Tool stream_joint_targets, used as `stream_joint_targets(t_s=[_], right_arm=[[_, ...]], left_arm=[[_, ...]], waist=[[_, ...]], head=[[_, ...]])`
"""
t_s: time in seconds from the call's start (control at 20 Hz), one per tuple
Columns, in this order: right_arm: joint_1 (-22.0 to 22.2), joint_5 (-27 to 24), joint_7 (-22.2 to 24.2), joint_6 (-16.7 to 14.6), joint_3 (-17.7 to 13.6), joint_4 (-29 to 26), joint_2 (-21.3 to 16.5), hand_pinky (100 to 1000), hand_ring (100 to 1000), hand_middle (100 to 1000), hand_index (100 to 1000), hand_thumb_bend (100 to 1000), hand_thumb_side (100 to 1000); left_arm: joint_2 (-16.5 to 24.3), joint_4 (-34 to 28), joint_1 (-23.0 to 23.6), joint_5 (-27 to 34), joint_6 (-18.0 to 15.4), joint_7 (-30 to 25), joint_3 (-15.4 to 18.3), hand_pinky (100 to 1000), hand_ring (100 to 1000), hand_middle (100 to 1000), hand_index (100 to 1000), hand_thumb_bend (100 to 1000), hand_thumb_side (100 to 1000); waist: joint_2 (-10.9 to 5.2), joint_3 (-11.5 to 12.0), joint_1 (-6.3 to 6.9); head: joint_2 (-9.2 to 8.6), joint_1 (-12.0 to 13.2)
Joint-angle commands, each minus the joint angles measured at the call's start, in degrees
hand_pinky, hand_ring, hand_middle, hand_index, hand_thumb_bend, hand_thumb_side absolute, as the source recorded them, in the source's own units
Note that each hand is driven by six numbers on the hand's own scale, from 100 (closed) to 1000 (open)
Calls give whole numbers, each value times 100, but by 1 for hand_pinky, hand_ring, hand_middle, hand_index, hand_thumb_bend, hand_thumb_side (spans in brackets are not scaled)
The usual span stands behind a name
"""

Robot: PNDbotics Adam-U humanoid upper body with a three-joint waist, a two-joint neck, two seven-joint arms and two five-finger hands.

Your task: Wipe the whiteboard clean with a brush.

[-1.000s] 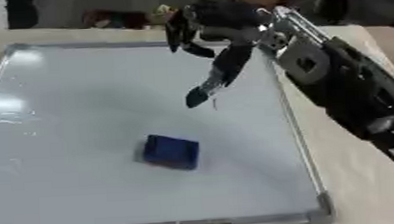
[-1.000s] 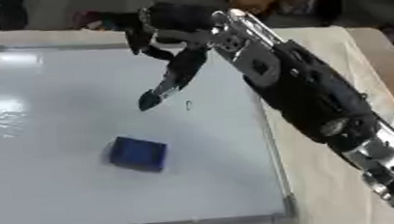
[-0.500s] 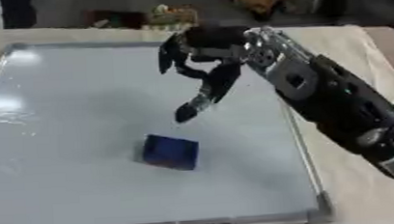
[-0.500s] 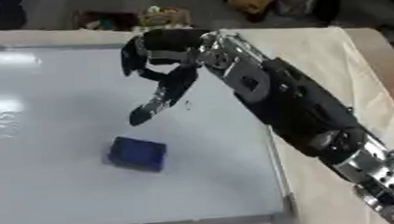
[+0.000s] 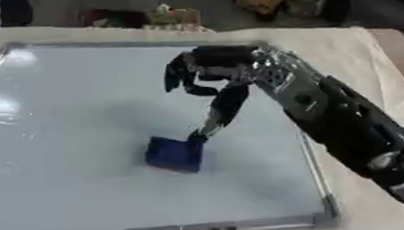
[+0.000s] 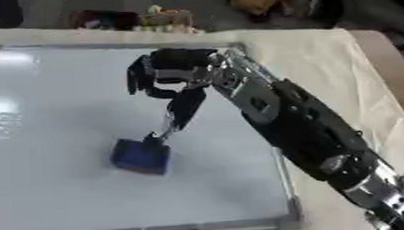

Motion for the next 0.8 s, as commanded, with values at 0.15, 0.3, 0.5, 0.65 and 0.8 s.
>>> stream_joint_targets(t_s=[0.15, 0.3, 0.5, 0.65, 0.8], right_arm=[[105, 287, 9, -59, -167, -237, 128, 717, 714, 658, 118, 831, 605], [251, 543, -91, -95, -170, -259, 253, 712, 710, 651, 117, 831, 613], [406, 967, -324, -137, -185, -227, 426, 690, 688, 619, 116, 825, 645], [484, 1347, -590, -197, -167, -183, 557, 677, 672, 597, 116, 822, 657], [521, 1717, -885, -252, -155, -113, 674, 661, 646, 567, 115, 815, 667]], left_arm=[[154, -86, -9, -24, 30, 8, 10, 372, 433, 427, 501, 100, 913], [152, -85, -7, -35, 37, 6, 8, 372, 433, 427, 500, 100, 913], [151, -86, -5, -42, 38, 6, 7, 371, 433, 427, 499, 100, 914], [144, -77, -5, -29, 54, 3, 2, 371, 433, 427, 499, 100, 918], [142, -79, -8, -12, 62, -3, 2, 371, 433, 427, 499, 100, 918]], waist=[[-118, -47, 8], [-112, -69, 7], [-102, -72, 10], [-92, -76, 6], [-84, -71, 6]], head=[[114, 27], [129, 31], [125, 26], [123, 25], [120, 34]])
